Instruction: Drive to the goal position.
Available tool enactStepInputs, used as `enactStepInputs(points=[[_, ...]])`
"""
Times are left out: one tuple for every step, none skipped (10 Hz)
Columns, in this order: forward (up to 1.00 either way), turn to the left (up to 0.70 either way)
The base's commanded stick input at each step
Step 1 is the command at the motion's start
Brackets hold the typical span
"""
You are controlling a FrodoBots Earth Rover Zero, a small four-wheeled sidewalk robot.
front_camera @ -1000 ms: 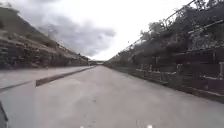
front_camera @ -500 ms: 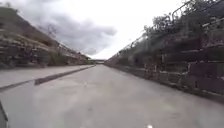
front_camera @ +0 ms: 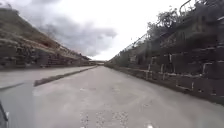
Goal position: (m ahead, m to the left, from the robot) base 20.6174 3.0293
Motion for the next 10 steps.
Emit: enactStepInputs(points=[[0.7,0.0],[0.7,0.0],[0.7,0.0],[0.7,0.0],[0.7,0.0],[0.7,0.0],[0.7,0.0],[0.7,0.0],[0.7,0.0],[0.7,0.0]])
